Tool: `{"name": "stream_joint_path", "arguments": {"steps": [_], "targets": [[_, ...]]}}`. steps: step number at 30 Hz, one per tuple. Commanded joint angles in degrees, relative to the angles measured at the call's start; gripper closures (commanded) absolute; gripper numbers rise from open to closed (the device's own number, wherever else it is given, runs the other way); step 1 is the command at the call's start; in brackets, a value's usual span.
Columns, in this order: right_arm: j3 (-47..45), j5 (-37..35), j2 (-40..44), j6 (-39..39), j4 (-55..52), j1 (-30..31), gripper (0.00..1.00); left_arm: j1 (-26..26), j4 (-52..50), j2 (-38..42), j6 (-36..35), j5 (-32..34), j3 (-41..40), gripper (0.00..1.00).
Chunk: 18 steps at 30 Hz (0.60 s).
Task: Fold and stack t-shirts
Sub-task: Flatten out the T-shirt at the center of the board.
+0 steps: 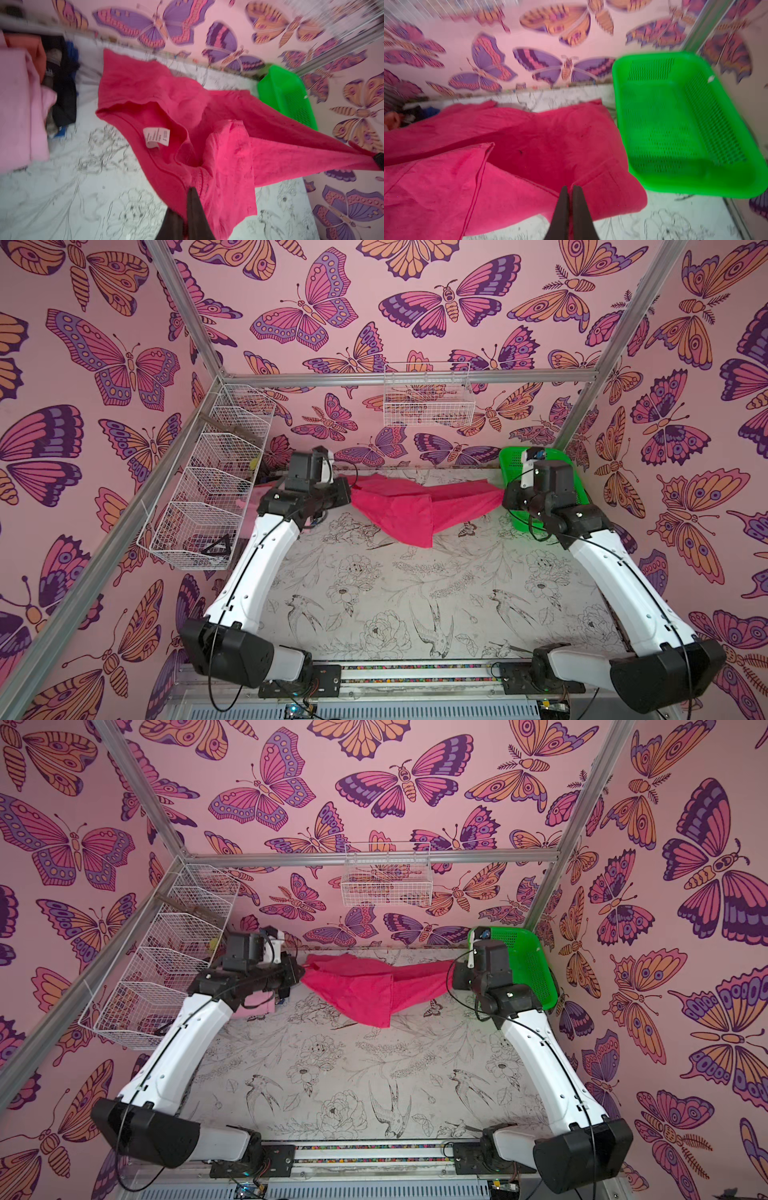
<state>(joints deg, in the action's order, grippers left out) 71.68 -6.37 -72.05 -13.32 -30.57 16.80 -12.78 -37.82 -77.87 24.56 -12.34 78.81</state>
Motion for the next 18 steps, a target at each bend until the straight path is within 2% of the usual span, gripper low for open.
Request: {"name": "stream_joint_path", "arguments": {"steps": [1, 6, 9, 11, 15, 17, 18], "targets": [[-5.5, 1.6, 2.7, -3.0, 0.2, -0.3, 1.0, 0.2, 8.3, 6.9, 5.3, 1.2, -13.5, 1.0], [-12.7, 3.1, 6.0, -5.5, -2.8, -0.1, 1.0, 0.1, 10.0, 13.3, 9.4, 1.0, -28.0, 1.0], [-13.8, 3.0, 8.4, -6.1, -6.3, 0.2, 0.87, 0.2, 9.9, 15.9, 10.9, 2.2, -33.1, 1.0], [-14.4, 2.6, 10.8, -6.1, -7.9, 0.3, 0.75, 0.2, 9.3, 17.1, 11.5, 3.3, -34.9, 1.0], [-13.4, 3.0, 13.8, -5.9, -11.7, 0.4, 0.54, 0.2, 6.7, 16.7, 11.7, 3.6, -35.0, 1.0], [-12.6, 4.4, 14.7, -5.8, -13.8, 0.5, 0.38, 0.2, 5.7, 16.4, 11.9, 3.6, -34.8, 1.0], [-12.3, 4.8, 15.1, -5.8, -14.6, 0.5, 0.36, 0.2, 5.7, 16.5, 12.0, 3.5, -35.0, 1.0]]}}
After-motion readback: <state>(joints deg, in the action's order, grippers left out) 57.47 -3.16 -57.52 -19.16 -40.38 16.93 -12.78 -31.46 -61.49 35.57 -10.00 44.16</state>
